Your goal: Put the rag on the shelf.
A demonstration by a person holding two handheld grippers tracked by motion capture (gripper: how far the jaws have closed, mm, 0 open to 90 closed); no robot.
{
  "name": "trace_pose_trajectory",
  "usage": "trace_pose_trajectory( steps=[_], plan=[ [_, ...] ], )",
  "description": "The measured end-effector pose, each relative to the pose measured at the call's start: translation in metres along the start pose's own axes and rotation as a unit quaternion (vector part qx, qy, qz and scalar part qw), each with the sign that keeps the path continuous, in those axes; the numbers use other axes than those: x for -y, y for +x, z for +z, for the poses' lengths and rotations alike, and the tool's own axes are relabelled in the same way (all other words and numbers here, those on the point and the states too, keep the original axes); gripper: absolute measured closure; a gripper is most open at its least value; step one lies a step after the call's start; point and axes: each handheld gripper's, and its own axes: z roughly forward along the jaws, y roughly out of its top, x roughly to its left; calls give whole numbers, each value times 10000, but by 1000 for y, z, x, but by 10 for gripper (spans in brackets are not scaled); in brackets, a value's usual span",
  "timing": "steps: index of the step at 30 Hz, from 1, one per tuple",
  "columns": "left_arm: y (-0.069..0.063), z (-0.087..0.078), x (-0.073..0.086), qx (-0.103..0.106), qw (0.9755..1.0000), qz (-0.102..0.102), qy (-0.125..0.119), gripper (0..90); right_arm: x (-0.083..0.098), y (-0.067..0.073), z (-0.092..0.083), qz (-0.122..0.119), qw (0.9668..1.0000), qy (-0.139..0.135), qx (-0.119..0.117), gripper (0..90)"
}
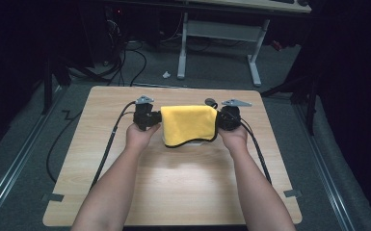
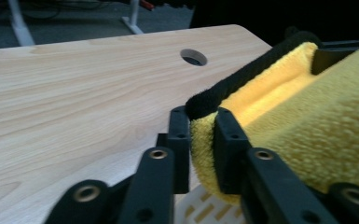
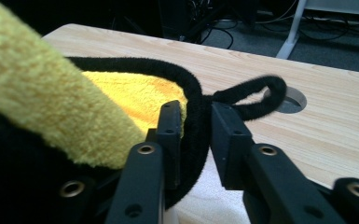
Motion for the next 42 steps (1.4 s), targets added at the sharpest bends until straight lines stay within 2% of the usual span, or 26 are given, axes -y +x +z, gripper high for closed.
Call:
trace_pose_trajectory(
  steps=[4,7,15,21,28,37,42],
  plan=[
    [-1,-3,-1,-203,9997,137,58,746,-1,-1,-2,-66,10000,-26,6,714],
    [-1,-4,-2,-237,9996,139,90,745,-3,-3,-4,-44,10000,-46,3,680],
    [-3,-10,-6,-268,9995,150,-25,745,-6,-5,-8,-92,9999,-79,56,669],
    [-2,-16,-9,-352,9991,215,-59,744,-9,-8,-14,-37,9997,-203,101,662],
    [-1,-26,-14,-482,9982,267,-224,728,-19,-10,-23,-88,9992,-336,199,655],
    [2,-48,-24,-743,9955,378,-454,673,-31,-7,-38,-187,9977,-579,310,626],
    [-1,-65,-27,-897,9934,482,-534,629,-34,-4,-51,-379,9956,-677,530,598]
  ],
)
